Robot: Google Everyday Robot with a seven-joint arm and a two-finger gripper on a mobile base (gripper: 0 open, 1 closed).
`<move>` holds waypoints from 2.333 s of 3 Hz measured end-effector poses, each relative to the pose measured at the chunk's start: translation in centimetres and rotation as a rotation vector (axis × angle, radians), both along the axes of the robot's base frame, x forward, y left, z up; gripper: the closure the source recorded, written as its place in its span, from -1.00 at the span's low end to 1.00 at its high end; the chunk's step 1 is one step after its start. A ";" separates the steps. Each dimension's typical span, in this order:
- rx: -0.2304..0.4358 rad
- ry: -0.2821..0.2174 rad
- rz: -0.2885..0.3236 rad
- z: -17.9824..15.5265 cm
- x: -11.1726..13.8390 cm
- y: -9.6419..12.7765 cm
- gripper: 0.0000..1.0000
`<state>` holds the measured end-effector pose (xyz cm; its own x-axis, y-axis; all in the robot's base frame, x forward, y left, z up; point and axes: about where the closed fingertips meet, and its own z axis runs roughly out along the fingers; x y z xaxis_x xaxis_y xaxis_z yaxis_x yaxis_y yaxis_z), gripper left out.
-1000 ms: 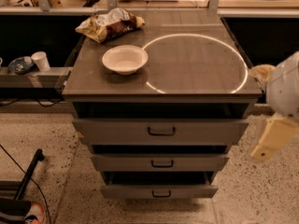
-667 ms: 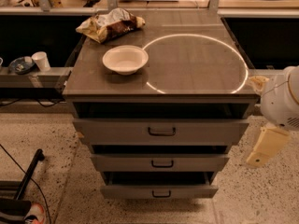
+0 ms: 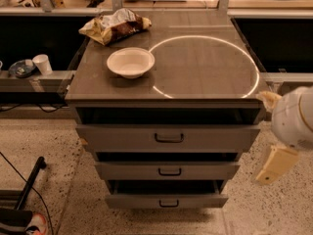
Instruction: Open middle drawer
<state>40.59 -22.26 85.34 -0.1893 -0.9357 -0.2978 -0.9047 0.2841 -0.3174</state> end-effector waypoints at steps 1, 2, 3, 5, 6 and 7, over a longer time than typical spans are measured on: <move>0.063 0.021 -0.016 -8.7 -2.5 -2.6 -1.00; 0.177 0.009 -0.001 -14.4 -3.9 -4.8 -1.00; 0.151 0.000 0.036 -14.1 -3.8 -4.5 -1.00; 0.258 0.063 0.240 -22.7 -4.4 1.7 -1.00; 0.365 0.043 0.365 -28.2 -4.7 4.6 -1.00; 0.368 0.050 0.369 -28.3 -5.0 4.7 -1.00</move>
Offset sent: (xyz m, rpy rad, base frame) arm -0.0368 -0.0706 -0.1713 0.2680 -0.0660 0.0926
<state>35.64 -17.51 57.06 0.1110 -0.7781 -0.6183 -0.9771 0.0282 -0.2109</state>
